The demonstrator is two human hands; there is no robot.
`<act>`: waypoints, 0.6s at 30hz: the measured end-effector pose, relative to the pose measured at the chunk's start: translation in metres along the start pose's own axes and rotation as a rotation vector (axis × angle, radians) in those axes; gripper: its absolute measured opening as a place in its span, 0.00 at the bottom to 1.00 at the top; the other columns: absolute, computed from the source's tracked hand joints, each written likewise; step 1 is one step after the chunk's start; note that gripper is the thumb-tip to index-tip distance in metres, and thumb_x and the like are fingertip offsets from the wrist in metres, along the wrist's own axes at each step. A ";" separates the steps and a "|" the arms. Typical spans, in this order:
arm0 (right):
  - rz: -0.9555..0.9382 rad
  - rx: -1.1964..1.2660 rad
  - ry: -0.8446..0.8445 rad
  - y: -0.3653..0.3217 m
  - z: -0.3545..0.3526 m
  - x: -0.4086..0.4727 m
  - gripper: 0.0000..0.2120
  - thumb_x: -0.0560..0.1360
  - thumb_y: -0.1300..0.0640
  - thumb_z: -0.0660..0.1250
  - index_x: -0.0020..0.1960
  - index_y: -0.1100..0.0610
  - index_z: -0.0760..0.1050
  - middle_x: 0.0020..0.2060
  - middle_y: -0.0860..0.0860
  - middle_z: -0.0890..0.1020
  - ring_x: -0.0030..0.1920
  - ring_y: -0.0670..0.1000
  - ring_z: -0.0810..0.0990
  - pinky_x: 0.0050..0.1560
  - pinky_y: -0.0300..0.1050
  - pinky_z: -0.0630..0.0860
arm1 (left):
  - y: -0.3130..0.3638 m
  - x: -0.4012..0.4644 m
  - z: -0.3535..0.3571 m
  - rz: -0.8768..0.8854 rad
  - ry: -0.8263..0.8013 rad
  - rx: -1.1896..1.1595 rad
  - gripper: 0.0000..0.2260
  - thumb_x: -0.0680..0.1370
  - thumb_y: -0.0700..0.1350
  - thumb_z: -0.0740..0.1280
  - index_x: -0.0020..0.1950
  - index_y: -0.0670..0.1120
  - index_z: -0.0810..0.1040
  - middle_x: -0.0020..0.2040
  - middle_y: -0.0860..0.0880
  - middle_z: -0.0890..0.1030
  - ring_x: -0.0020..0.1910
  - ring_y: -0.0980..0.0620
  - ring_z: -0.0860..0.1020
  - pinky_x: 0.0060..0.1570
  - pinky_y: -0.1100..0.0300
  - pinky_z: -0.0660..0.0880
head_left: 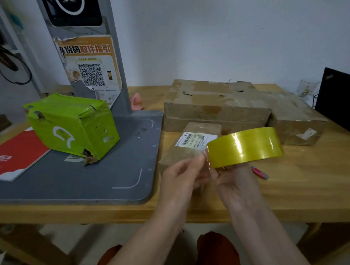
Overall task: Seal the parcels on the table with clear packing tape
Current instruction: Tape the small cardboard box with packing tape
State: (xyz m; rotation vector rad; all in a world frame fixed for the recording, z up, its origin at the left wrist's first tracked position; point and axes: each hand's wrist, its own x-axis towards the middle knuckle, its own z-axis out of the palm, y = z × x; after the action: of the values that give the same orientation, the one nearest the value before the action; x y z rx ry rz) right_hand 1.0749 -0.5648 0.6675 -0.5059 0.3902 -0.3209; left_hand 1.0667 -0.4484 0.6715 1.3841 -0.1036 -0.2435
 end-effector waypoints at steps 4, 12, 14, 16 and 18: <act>-0.088 -0.082 -0.046 0.001 -0.005 -0.011 0.20 0.74 0.70 0.64 0.66 0.64 0.72 0.53 0.63 0.82 0.46 0.58 0.83 0.34 0.46 0.80 | -0.007 -0.004 0.004 -0.018 0.103 -0.046 0.04 0.76 0.43 0.73 0.46 0.42 0.84 0.45 0.42 0.85 0.45 0.48 0.83 0.50 0.54 0.81; -0.253 -0.289 -0.115 -0.006 -0.043 -0.020 0.35 0.41 0.48 0.86 0.44 0.54 0.77 0.31 0.44 0.82 0.38 0.45 0.82 0.34 0.37 0.79 | -0.017 -0.010 0.004 0.058 0.144 0.207 0.07 0.81 0.43 0.66 0.43 0.47 0.75 0.38 0.52 0.78 0.33 0.64 0.75 0.35 0.68 0.73; -0.328 -0.416 -0.096 -0.006 -0.046 -0.016 0.21 0.59 0.55 0.83 0.47 0.57 0.79 0.40 0.52 0.83 0.45 0.52 0.83 0.42 0.47 0.82 | -0.016 -0.007 0.004 0.046 0.162 0.210 0.07 0.81 0.44 0.65 0.43 0.47 0.75 0.38 0.51 0.78 0.34 0.61 0.75 0.35 0.67 0.72; -0.397 -0.522 0.033 -0.012 -0.040 -0.017 0.11 0.69 0.72 0.71 0.49 0.64 0.79 0.44 0.61 0.83 0.48 0.61 0.84 0.46 0.58 0.83 | -0.013 -0.002 0.001 0.077 0.222 0.222 0.08 0.81 0.45 0.65 0.43 0.47 0.75 0.37 0.49 0.78 0.34 0.58 0.74 0.34 0.67 0.71; -0.433 -0.572 0.075 -0.020 -0.040 -0.015 0.11 0.69 0.76 0.67 0.49 0.66 0.79 0.42 0.62 0.83 0.47 0.64 0.84 0.47 0.63 0.82 | -0.006 0.004 -0.005 0.121 0.247 0.261 0.08 0.81 0.46 0.66 0.42 0.47 0.75 0.39 0.48 0.79 0.36 0.57 0.74 0.36 0.65 0.69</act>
State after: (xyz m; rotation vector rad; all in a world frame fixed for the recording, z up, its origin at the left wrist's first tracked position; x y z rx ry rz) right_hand 1.0399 -0.5916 0.6499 -1.1477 0.4440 -0.6535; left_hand 1.0708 -0.4451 0.6647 1.6504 -0.0137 0.0458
